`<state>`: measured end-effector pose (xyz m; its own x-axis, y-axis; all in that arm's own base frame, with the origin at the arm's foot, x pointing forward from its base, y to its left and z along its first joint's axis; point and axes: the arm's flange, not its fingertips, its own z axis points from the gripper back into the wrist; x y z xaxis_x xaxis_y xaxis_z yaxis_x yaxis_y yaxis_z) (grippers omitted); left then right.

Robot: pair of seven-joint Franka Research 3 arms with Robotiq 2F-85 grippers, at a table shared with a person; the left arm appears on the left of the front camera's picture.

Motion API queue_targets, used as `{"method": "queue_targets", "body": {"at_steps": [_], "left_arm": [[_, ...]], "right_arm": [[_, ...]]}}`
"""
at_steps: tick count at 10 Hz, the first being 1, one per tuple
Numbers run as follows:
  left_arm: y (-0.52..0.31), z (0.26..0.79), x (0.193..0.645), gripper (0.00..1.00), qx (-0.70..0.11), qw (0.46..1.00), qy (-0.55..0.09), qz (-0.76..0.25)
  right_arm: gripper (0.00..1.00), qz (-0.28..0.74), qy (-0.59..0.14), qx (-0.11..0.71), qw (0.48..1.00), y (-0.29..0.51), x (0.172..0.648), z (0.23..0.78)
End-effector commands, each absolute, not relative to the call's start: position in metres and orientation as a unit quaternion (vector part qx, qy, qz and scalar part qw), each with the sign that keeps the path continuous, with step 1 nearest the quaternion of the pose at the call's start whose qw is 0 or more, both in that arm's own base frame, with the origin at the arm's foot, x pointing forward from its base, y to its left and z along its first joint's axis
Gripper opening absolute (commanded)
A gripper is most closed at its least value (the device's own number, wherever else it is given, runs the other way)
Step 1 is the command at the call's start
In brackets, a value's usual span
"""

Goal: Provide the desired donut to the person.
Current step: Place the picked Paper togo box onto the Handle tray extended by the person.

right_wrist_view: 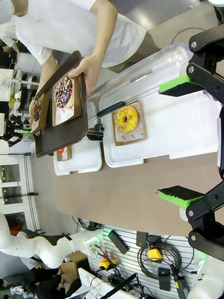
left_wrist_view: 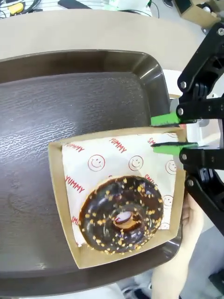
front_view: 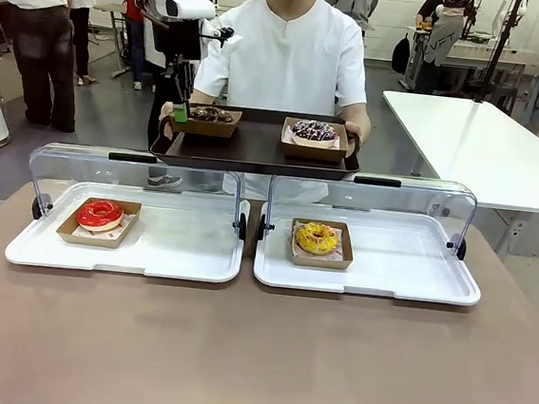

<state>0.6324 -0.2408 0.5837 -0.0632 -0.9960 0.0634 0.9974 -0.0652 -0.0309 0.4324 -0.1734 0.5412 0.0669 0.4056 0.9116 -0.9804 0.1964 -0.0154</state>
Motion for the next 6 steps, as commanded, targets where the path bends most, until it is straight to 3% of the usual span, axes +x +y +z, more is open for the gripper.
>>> {"method": "queue_targets", "body": {"at_steps": [1, 2, 3, 5, 6], "left_arm": [[-0.2410, 0.5912, 0.6392, 1.00, -0.041, 0.672, -0.009, -0.739], [-0.2410, 0.5905, 0.6381, 1.00, -0.042, 0.672, -0.008, -0.740], [-0.2409, 0.5911, 0.6381, 0.83, -0.042, 0.670, -0.007, -0.741], [-0.2405, 0.5909, 0.6370, 1.00, -0.043, 0.671, -0.007, -0.740], [-0.2406, 0.5908, 0.6362, 1.00, -0.043, 0.671, -0.007, -0.740]], "right_arm": [[1.00, 0.535, -0.425, 0.337, 0.647, -0.1709, 0.4306, 0.5405], [1.00, 0.535, -0.425, 0.337, 0.647, -0.1709, 0.4306, 0.5405], [1.00, 0.535, -0.425, 0.337, 0.647, -0.1709, 0.4306, 0.5405], [1.00, 0.535, -0.425, 0.337, 0.647, -0.1709, 0.4306, 0.5405], [1.00, 0.535, -0.425, 0.337, 0.647, -0.1709, 0.4306, 0.5405]]}}
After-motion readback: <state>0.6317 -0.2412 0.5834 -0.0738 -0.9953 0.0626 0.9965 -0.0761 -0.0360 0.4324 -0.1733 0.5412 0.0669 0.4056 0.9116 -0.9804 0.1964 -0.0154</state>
